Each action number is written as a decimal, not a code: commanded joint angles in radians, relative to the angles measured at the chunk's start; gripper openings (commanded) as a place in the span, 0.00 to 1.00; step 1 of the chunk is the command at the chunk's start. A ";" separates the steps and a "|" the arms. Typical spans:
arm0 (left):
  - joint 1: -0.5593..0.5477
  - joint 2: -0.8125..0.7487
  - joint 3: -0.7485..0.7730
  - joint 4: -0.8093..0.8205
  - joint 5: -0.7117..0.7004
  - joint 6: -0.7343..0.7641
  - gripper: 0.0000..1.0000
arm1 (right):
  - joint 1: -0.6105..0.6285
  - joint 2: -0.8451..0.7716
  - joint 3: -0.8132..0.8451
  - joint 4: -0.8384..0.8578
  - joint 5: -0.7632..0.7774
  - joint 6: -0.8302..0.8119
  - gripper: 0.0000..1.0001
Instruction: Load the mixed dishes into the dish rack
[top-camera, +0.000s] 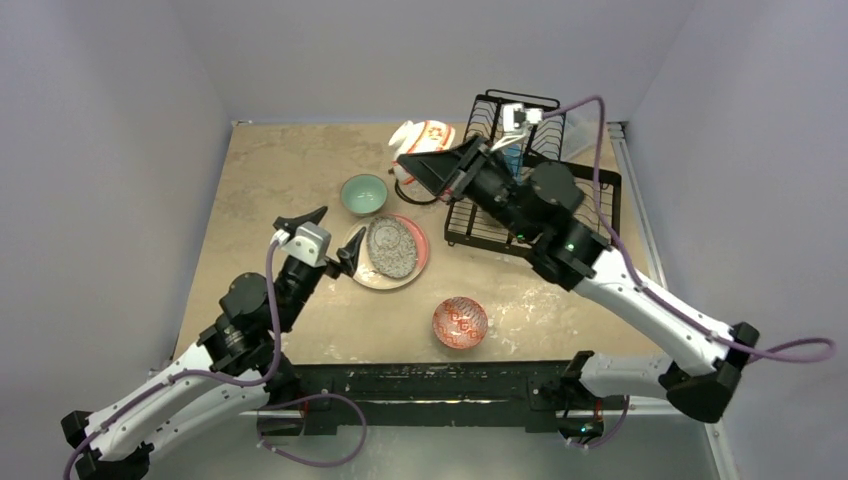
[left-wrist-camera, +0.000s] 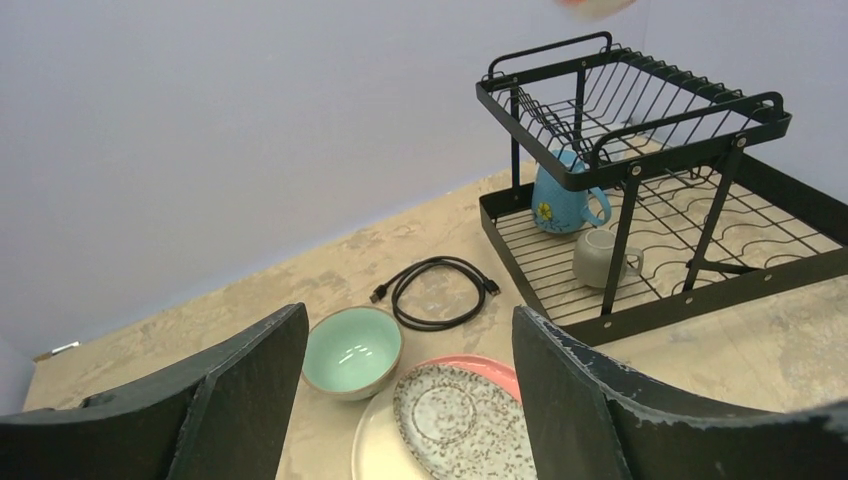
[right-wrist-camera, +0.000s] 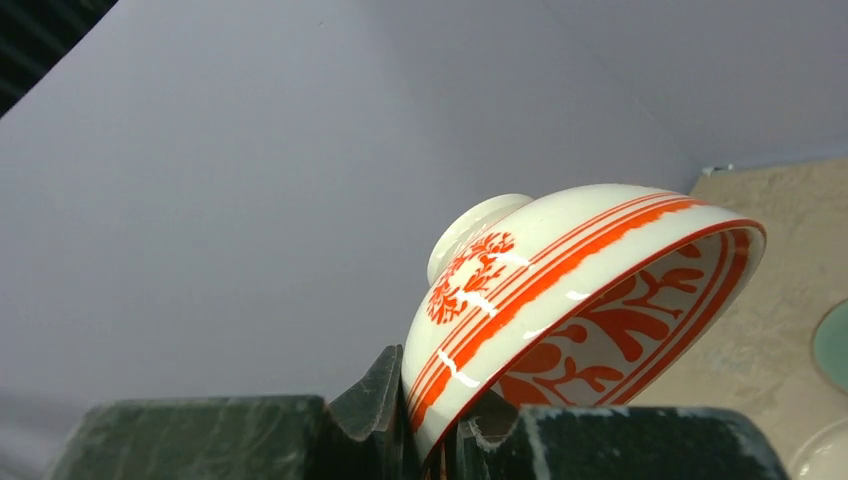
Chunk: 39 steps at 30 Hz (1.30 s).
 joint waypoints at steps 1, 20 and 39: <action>-0.002 0.015 0.046 -0.017 0.006 -0.036 0.73 | -0.099 -0.184 -0.013 -0.007 -0.158 -0.301 0.00; -0.001 0.079 0.069 -0.048 0.035 -0.039 0.72 | -1.024 -0.281 -0.154 -0.185 -0.331 -0.115 0.00; -0.003 0.118 0.084 -0.063 0.097 -0.084 0.72 | -1.285 0.070 -0.529 0.458 -0.475 0.196 0.00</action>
